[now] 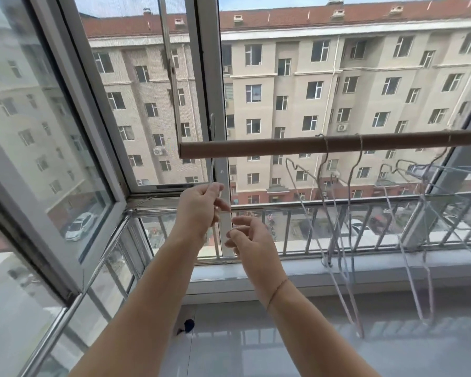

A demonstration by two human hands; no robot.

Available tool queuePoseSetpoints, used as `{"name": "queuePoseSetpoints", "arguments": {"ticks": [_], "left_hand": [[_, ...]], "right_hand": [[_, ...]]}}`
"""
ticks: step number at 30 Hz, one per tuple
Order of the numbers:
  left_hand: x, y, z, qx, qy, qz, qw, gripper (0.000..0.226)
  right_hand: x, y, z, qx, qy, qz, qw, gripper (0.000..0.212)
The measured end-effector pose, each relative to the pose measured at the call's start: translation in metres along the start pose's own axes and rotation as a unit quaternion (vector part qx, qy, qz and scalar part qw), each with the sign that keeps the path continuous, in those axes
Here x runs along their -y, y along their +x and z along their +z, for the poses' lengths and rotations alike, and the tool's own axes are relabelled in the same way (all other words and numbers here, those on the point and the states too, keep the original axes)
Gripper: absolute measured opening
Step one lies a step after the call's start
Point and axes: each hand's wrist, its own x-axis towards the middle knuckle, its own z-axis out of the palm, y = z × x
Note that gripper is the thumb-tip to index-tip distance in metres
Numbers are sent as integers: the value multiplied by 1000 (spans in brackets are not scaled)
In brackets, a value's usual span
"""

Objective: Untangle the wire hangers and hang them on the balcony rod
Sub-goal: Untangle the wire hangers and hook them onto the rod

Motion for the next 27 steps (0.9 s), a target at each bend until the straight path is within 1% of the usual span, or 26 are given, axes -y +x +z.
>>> {"name": "queuePoseSetpoints", "arguments": {"ticks": [2, 4, 7, 9, 11, 15, 17, 20, 22, 27], "left_hand": [[4, 2, -2, 1, 14, -4, 1000, 23], [18, -1, -6, 22, 40, -26, 999, 24], [53, -18, -22, 89, 82, -74, 990, 24], [74, -30, -40, 139, 108, -92, 980, 23], [89, -37, -59, 170, 130, -87, 973, 23], [94, -48, -91, 210, 132, -74, 966, 30], [89, -51, -106, 238, 155, -60, 957, 29], [80, -52, -127, 239, 182, -44, 953, 25], [73, -52, -132, 236, 181, -34, 954, 23], [60, -51, -126, 283, 187, -1, 941, 22]], "right_hand": [[-2, 1, 4, -1, 3, -3, 1000, 18], [-4, 1, 4, -8, -4, -4, 1000, 18], [-11, 2, 0, -31, -46, -5, 998, 21], [-19, 4, -4, -52, -93, 0, 994, 26], [-28, 5, -9, -53, -147, 7, 988, 37], [-42, 3, -14, -7, -225, 4, 974, 52], [-48, 2, -15, 35, -280, -6, 959, 57], [-59, -2, -20, 74, -354, -16, 932, 61], [-62, -6, -27, 64, -365, -44, 928, 64], [-44, -13, -39, 5, -379, -141, 915, 74]]}}
